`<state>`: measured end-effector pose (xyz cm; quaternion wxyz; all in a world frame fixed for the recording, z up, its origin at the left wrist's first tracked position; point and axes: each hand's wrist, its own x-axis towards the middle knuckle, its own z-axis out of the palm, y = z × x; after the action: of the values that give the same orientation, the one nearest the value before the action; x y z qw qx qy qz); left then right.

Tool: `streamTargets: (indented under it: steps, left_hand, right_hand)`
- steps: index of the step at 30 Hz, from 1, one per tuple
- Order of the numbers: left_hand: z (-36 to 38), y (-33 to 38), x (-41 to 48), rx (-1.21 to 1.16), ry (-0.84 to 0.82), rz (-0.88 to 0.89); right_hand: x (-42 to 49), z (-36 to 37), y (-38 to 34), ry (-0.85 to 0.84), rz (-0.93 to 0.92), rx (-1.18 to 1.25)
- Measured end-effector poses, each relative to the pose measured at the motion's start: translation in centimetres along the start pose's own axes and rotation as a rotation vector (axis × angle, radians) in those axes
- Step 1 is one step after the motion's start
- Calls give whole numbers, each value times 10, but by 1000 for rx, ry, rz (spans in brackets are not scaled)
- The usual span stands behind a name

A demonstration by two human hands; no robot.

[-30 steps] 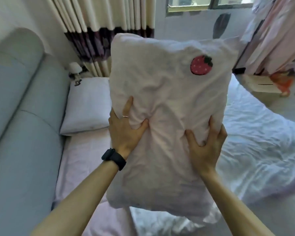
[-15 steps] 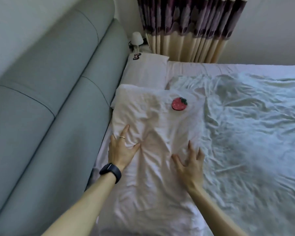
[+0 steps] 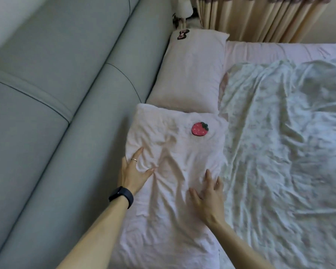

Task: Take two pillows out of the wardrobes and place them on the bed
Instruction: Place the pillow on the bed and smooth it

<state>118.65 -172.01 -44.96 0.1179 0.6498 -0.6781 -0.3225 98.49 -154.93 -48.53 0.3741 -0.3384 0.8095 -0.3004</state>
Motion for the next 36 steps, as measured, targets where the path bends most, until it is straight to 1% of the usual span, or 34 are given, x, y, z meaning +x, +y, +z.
streamTargets:
  steps: [2,6,12,15,17,18,19,20,21,22,23,24,25,26,27,28,30,32,36]
  left_hand:
    - [8,-16,21,-1,-9,-13]
    - [24,-51,58,45,-39,-17]
    - [52,-91,111,17,-78,-3]
    - [71,-112,129,41,-185,21]
    - [81,-119,132,59,-223,7]
    - [86,-120,130,85,-191,13]
    - [91,-122,126,135,-118,56]
    - [95,-122,119,195,-23,123]
    - [101,-122,111,229,60,186]
    - [106,-121,102,237,114,238]
    - [112,-120,93,236,134,276]
    - [118,-120,84,245,118,304]
    - [124,-121,77,270,78,314]
    - [131,-128,71,305,27,307]
    - [136,-136,68,344,-12,288]
    - [139,-148,67,370,-31,266]
    - [140,-171,71,413,-30,249]
    - [137,-186,77,447,-34,229]
    - [132,-183,78,418,-43,140]
  right_hand:
    - [16,19,4,-21,-2,-20]
    - [44,49,3,-29,63,-58]
    - [84,75,13,-55,100,-172]
    - [96,81,24,-134,167,-194]
    - [104,81,30,-245,221,-247]
    - [109,82,35,-298,251,-290]
    - [112,82,39,-335,282,-351]
    - [114,83,41,-334,288,-432]
    - [114,84,43,-274,245,-523]
    - [112,86,42,-169,162,-603]
    - [109,88,40,-52,48,-643]
    - [106,92,37,40,-91,-652]
    - [102,97,33,90,-228,-644]
    - [100,104,32,85,-329,-644]
    - [99,112,35,30,-377,-665]
    - [99,120,42,-46,-364,-705]
    - [103,128,60,-160,-238,-775]
    - [111,131,77,-179,-147,-785]
    - [113,133,74,-204,-134,-766]
